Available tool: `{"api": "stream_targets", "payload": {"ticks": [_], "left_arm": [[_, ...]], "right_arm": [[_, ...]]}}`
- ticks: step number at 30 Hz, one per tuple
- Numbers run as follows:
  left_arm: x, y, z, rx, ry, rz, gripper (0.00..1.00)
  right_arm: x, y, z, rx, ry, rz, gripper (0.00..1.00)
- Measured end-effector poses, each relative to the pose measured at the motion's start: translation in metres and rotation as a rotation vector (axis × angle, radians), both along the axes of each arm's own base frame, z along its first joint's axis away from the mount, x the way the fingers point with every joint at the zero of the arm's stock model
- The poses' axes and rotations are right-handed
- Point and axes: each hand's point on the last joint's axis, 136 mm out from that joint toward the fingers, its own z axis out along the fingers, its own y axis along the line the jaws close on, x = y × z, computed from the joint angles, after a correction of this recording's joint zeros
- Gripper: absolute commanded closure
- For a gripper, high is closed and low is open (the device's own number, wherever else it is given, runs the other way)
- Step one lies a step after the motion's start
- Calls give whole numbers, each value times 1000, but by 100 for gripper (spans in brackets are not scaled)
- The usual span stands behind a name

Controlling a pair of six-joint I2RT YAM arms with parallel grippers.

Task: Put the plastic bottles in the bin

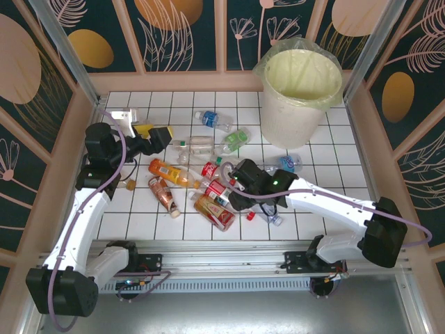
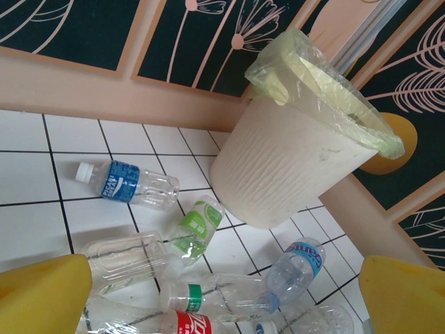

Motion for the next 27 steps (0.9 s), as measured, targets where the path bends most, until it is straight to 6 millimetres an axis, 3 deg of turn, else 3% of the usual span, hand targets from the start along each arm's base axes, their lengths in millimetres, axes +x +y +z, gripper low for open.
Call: {"api": "stream_targets", "payload": {"ticks": [7, 18, 27], "left_arm": [[0, 0, 0, -1, -1, -1, 2], [-1, -1, 0, -2, 0, -7, 1], [-2, -1, -2, -3, 6, -10, 1]], "right_arm": [[-11, 1, -21, -35, 47, -4, 50], [-2, 11, -52, -85, 63, -17, 44], [11, 32, -55, -66, 41, 9, 33]]}}
